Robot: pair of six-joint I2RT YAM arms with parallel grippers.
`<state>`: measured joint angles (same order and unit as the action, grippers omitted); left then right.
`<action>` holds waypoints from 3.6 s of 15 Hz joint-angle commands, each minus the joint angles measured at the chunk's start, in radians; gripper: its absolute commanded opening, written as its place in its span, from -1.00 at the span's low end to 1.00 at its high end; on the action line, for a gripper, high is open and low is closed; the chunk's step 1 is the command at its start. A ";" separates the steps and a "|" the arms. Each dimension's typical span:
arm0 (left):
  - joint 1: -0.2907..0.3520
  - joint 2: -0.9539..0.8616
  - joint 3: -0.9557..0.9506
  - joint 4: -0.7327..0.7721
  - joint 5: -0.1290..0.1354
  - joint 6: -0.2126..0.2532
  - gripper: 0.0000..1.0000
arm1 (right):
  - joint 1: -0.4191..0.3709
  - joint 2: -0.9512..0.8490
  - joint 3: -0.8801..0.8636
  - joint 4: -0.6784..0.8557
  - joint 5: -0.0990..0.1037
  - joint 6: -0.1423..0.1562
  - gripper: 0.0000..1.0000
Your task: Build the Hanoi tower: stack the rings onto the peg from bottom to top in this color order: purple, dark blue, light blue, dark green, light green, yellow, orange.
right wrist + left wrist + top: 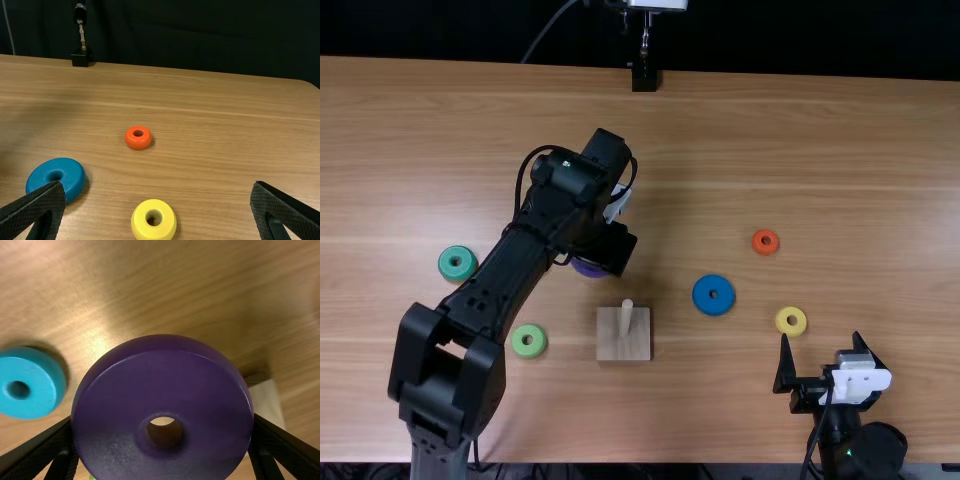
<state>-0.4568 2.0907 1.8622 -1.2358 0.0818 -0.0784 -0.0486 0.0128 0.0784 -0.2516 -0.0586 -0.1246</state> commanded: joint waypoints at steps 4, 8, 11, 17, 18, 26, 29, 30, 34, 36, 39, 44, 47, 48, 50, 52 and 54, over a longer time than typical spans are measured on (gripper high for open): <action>-0.003 -0.143 0.041 -0.029 0.012 -0.119 -0.35 | -0.008 -0.013 -0.063 -0.070 -0.002 0.009 1.00; -0.014 -0.224 0.045 -0.110 0.012 -0.131 -0.35 | -0.008 -0.013 -0.065 -0.070 0.001 0.009 1.00; -0.037 -0.273 0.045 -0.128 0.012 -0.152 -0.35 | -0.008 -0.013 -0.063 -0.072 0.001 0.009 1.00; -0.092 -0.322 0.043 -0.134 0.012 -0.225 -0.35 | -0.008 -0.013 -0.063 -0.072 -0.002 0.009 1.00; -0.105 -0.331 0.041 -0.134 0.012 -0.238 -0.35 | -0.008 -0.013 -0.063 -0.072 0.001 0.009 1.00; -0.197 -0.396 0.020 -0.163 0.012 -0.360 -0.35 | -0.008 -0.013 -0.063 -0.070 0.001 0.009 1.00; -0.210 -0.396 -0.032 -0.163 0.012 -0.362 -0.35 | -0.008 -0.013 -0.063 -0.070 -0.002 0.009 1.00; -0.212 -0.396 -0.046 -0.163 0.012 -0.362 -0.35 | -0.008 -0.013 -0.063 -0.070 0.001 0.009 1.00; -0.229 -0.394 -0.087 -0.163 0.012 -0.362 -0.35 | -0.008 -0.013 -0.065 -0.070 -0.002 0.009 1.00; -0.235 -0.393 -0.090 -0.158 0.012 -0.362 -0.35 | -0.008 -0.013 -0.063 -0.070 -0.002 0.009 1.00; -0.247 -0.386 -0.090 -0.148 0.014 -0.362 -0.35 | -0.008 -0.013 -0.063 -0.070 0.001 0.009 1.00; -0.275 -0.377 -0.090 -0.147 0.012 -0.363 -0.35 | -0.008 -0.013 -0.063 -0.072 -0.002 0.009 1.00; -0.273 -0.359 -0.093 -0.143 0.012 -0.362 -0.35 | -0.008 -0.013 -0.063 -0.070 0.001 0.009 1.00; -0.273 -0.359 -0.095 -0.143 0.012 -0.362 -0.35 | -0.008 -0.013 -0.065 -0.070 0.001 0.009 1.00; -0.266 -0.359 -0.097 -0.143 0.012 -0.362 -0.35 | -0.008 -0.013 -0.063 -0.070 -0.002 0.009 1.00; -0.263 -0.357 -0.104 -0.141 0.012 -0.360 -0.35 | -0.008 -0.013 -0.065 -0.072 0.001 0.009 1.00; -0.261 -0.356 -0.112 -0.141 0.012 -0.360 -0.35 | -0.008 -0.013 -0.063 -0.070 -0.002 0.009 1.00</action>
<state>-0.7200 1.7271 1.7630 -1.3777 0.0864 -0.4267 -0.0486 0.0124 0.0784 -0.2516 -0.0586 -0.1242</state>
